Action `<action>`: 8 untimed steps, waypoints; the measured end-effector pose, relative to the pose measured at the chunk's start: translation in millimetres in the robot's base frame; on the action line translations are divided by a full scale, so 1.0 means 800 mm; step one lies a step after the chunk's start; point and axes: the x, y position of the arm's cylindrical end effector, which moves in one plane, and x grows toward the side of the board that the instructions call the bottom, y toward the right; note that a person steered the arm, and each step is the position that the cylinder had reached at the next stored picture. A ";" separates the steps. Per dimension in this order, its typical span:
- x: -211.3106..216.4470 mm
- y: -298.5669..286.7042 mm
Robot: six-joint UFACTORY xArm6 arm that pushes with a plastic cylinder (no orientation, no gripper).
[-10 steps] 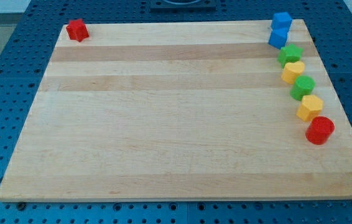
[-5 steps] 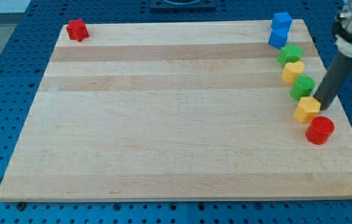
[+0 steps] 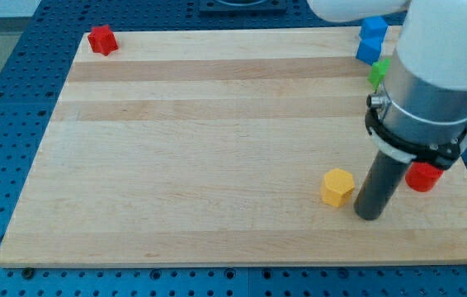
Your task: Push the hexagon parallel to the green circle
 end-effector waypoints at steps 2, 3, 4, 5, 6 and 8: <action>-0.058 -0.087; -0.106 -0.096; -0.078 -0.103; -0.040 -0.069; -0.070 -0.060; -0.128 -0.051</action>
